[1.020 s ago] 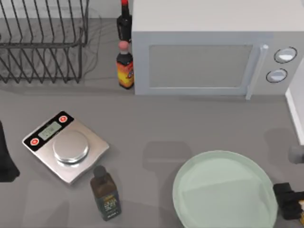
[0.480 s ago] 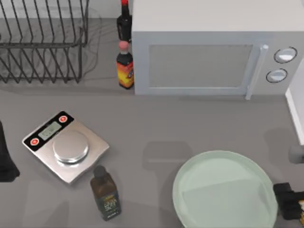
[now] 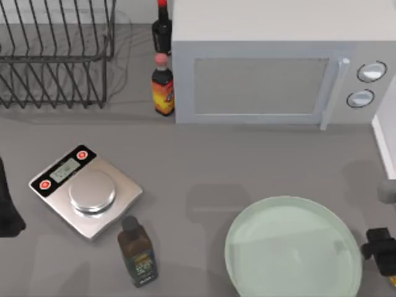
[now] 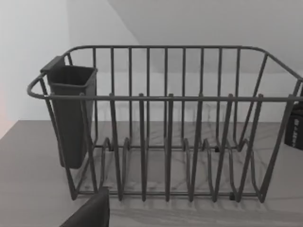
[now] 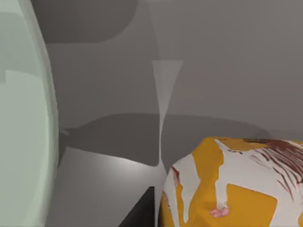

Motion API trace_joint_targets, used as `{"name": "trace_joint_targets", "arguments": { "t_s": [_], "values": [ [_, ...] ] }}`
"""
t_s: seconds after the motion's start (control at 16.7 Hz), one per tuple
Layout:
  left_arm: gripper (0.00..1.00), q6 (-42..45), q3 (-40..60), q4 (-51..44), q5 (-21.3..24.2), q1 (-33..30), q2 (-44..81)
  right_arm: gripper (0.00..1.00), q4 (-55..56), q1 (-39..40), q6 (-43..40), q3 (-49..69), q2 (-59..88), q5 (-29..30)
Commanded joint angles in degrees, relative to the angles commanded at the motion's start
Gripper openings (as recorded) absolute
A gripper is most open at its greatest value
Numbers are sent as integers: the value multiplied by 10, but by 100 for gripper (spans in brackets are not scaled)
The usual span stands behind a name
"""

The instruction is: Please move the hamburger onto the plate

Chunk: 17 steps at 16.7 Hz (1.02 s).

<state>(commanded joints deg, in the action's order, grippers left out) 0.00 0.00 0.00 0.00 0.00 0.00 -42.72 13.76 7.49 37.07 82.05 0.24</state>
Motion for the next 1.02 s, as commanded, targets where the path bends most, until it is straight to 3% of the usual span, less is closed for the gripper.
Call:
{"name": "trace_joint_targets", "arguments": {
  "t_s": [0.48, 1.02],
  "values": [
    [100, 0, 0, 0, 0, 0, 0, 0, -218, -2, -4, 128, -79, 0],
    [100, 0, 0, 0, 0, 0, 0, 0, -229, 9, -38, 145, -72, 0]
  ]
}}
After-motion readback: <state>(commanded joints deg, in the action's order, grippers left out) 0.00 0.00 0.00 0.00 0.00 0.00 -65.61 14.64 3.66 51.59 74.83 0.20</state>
